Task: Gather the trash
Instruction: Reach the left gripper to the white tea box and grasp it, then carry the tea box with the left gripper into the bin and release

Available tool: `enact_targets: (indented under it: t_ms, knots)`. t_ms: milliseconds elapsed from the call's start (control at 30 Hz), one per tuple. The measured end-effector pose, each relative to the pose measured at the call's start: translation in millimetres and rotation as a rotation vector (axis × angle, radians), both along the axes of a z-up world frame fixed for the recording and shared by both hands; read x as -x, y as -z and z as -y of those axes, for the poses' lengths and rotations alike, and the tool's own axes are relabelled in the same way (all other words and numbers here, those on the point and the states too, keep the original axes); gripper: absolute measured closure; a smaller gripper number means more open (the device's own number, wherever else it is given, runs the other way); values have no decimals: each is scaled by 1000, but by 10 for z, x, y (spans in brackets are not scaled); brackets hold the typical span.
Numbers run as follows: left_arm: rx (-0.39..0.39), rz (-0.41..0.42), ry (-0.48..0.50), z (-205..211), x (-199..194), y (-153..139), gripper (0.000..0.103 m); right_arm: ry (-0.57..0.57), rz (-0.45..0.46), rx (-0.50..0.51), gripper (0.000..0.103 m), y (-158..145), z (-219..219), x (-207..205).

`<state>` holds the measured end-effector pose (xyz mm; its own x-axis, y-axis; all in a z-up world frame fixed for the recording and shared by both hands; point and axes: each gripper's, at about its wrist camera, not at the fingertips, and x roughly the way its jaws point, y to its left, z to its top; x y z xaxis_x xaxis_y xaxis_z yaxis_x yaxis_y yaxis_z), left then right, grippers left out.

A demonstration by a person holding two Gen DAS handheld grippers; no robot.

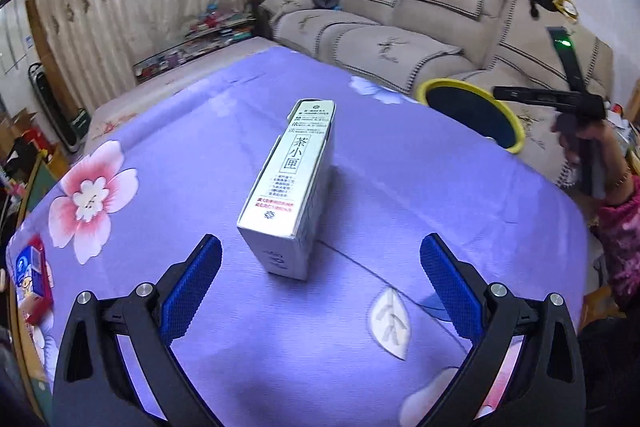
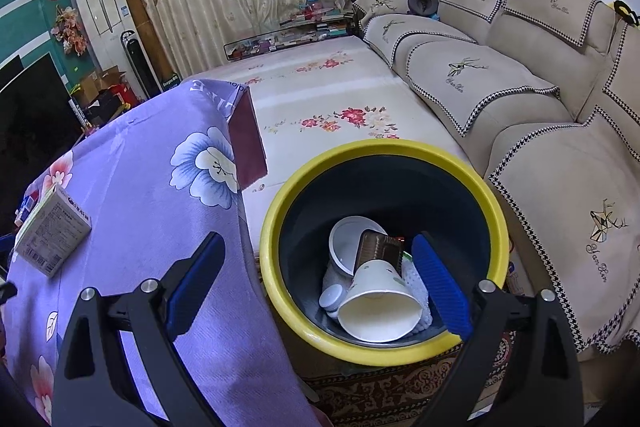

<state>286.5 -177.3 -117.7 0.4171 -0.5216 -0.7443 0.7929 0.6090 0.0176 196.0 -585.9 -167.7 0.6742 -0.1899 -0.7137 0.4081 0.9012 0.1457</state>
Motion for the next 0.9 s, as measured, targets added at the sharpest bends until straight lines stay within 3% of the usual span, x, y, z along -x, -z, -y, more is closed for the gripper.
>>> enact_targets:
  t_ms: [133,400,467,900]
  knots:
    - [-29,29,3,75,-103,3,18,7,-2,-11,13,18,28,15]
    - [-44,11,-3,361,-439,68,36,-5,-16,-26,13,100,17,28]
    - [-43,-3,-4,402,-504,77,46,-7,-18,-32,13,123,17,30]
    - [-81,-20,-3,589,-562,97,72,-7,-17,-50,13,174,53,142]
